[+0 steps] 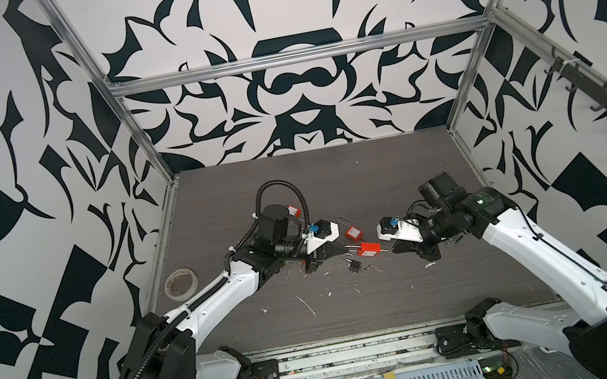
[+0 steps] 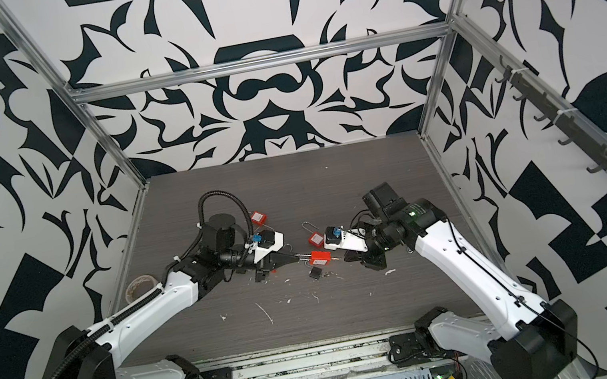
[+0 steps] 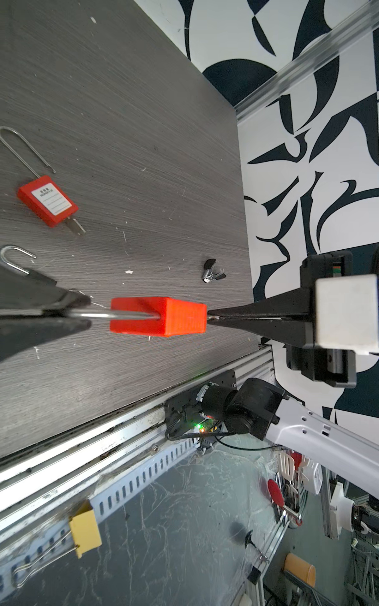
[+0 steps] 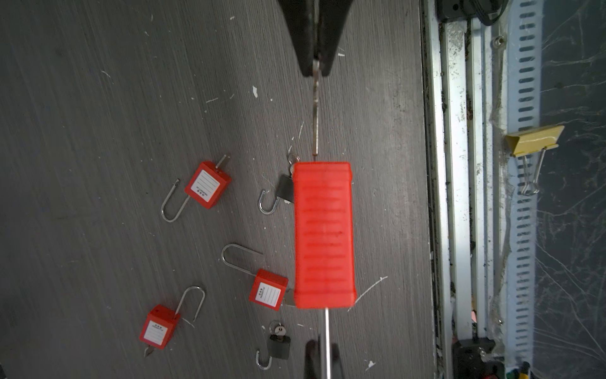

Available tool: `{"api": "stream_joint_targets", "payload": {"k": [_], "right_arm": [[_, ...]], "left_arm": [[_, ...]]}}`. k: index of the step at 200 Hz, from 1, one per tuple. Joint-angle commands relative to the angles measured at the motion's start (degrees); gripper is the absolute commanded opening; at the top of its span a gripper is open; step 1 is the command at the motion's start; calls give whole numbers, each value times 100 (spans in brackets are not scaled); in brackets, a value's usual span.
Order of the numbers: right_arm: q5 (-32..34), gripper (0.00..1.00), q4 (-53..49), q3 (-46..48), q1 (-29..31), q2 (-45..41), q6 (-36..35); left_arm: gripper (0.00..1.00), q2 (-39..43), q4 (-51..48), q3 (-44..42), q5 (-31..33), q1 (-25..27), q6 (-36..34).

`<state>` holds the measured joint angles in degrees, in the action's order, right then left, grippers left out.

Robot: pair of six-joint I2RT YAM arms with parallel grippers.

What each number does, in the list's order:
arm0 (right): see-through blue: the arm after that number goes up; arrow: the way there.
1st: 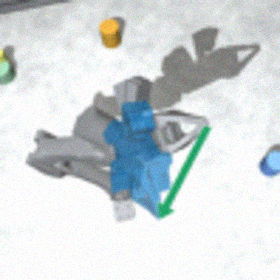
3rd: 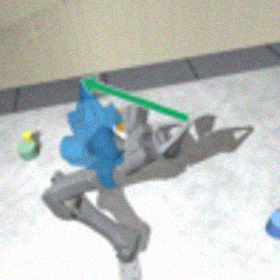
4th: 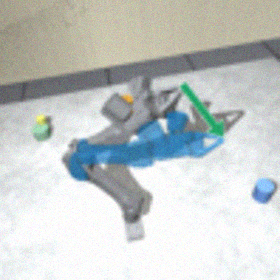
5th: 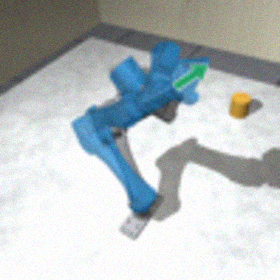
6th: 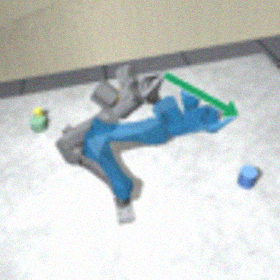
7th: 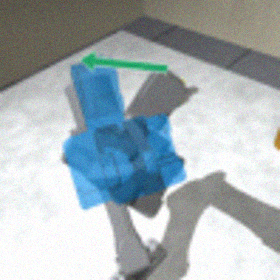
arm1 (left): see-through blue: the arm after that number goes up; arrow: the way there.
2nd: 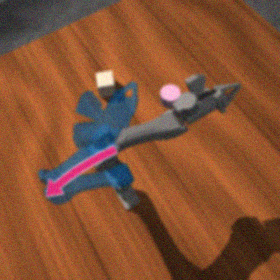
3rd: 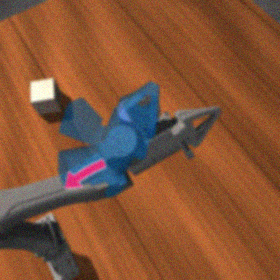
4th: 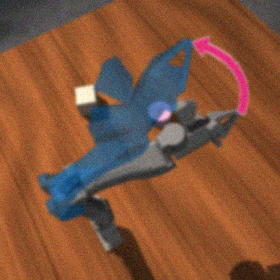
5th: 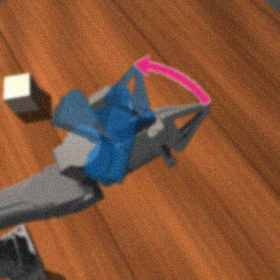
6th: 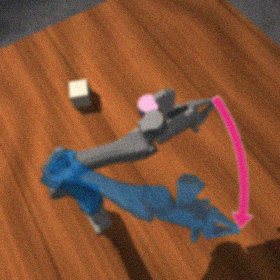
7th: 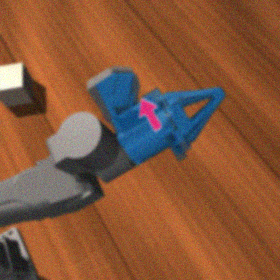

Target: Lock with the key

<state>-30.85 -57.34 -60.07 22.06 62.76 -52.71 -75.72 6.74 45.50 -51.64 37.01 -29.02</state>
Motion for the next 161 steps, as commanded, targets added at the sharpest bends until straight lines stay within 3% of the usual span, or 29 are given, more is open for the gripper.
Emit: {"api": "stream_joint_targets", "payload": {"k": [1,75,120,161], "right_arm": [[108,0,-28,5,-18,-82,28],[105,0,212,436,-365,-234,584],[654,0,1032,735,-905,-13,2806],[1116,0,1961,1217,-993,-115,3656]], "left_arm": [[0,26,-153,150,-61,-33,-62],[0,-467,-836,826,-177,-148,12],[0,-1493,-3238,2398,-329,-150,-692],[0,-2257,-4217,3414,-266,-151,-878]]}}
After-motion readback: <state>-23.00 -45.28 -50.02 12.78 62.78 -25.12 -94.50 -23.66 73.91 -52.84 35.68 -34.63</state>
